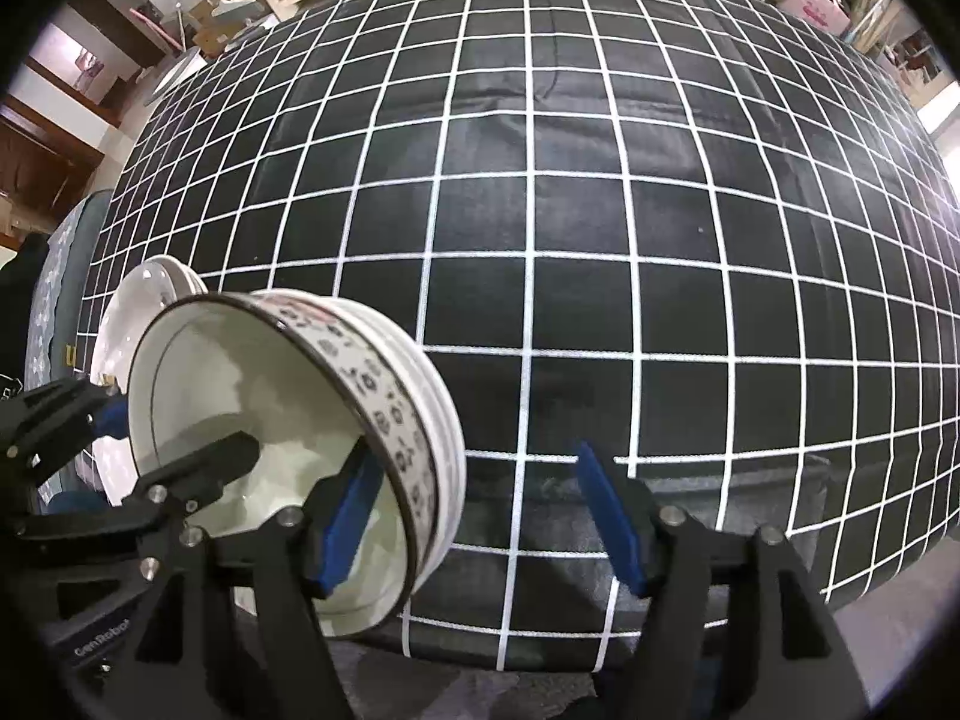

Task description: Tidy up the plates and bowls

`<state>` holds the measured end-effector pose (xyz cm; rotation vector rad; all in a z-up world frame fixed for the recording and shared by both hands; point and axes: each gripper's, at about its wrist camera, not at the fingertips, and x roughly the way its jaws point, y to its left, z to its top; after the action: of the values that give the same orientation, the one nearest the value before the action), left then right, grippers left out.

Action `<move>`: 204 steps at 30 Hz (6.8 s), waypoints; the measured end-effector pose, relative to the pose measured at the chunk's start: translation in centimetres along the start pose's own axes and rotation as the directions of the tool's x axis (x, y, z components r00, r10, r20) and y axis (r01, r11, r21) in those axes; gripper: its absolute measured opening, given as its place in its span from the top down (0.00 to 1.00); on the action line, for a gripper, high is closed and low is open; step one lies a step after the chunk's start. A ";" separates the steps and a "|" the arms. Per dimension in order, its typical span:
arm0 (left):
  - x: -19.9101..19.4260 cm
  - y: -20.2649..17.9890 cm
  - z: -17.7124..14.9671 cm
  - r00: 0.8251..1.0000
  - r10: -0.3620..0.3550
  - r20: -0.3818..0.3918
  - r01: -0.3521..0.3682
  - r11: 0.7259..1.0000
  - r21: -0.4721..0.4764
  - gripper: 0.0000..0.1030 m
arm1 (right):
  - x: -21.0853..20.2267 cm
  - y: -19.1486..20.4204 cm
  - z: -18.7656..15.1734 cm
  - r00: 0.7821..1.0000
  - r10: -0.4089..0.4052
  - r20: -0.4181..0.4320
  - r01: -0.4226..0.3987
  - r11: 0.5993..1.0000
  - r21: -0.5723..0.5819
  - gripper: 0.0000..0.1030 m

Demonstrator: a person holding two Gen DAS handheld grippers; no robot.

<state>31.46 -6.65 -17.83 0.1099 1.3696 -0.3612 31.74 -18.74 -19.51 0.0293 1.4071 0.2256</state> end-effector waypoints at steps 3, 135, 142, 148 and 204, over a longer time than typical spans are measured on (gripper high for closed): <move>0.2 -0.5 0.1 1.000 -0.009 -0.004 0.009 1.000 0.015 0.61 | 0.1 -0.4 -0.1 1.000 0.014 0.001 -0.014 1.000 0.019 0.29; -7.1 16.8 -11.5 0.993 -0.034 0.110 0.074 0.918 -0.389 0.57 | 2.3 14.2 1.5 0.951 0.292 -0.102 -0.296 0.955 -0.031 0.66; -6.1 16.2 -10.0 0.992 -0.057 0.114 0.094 0.930 -0.355 0.56 | 1.9 12.9 1.4 0.958 0.274 -0.079 -0.278 0.960 -0.042 0.66; -6.2 16.5 -10.5 0.989 -0.060 0.136 0.105 0.930 -0.353 0.56 | 1.8 12.6 1.1 0.955 0.289 -0.060 -0.291 0.956 -0.039 0.65; -23.7 0.2 -22.4 0.672 0.345 0.655 -0.232 0.938 -0.256 0.21 | -19.4 10.5 -16.0 0.730 0.004 0.683 0.192 0.958 -0.212 0.15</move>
<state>6.89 4.38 0.53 0.0530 0.5986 -0.0047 11.81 -13.65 -1.70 -0.1737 0.6244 0.2839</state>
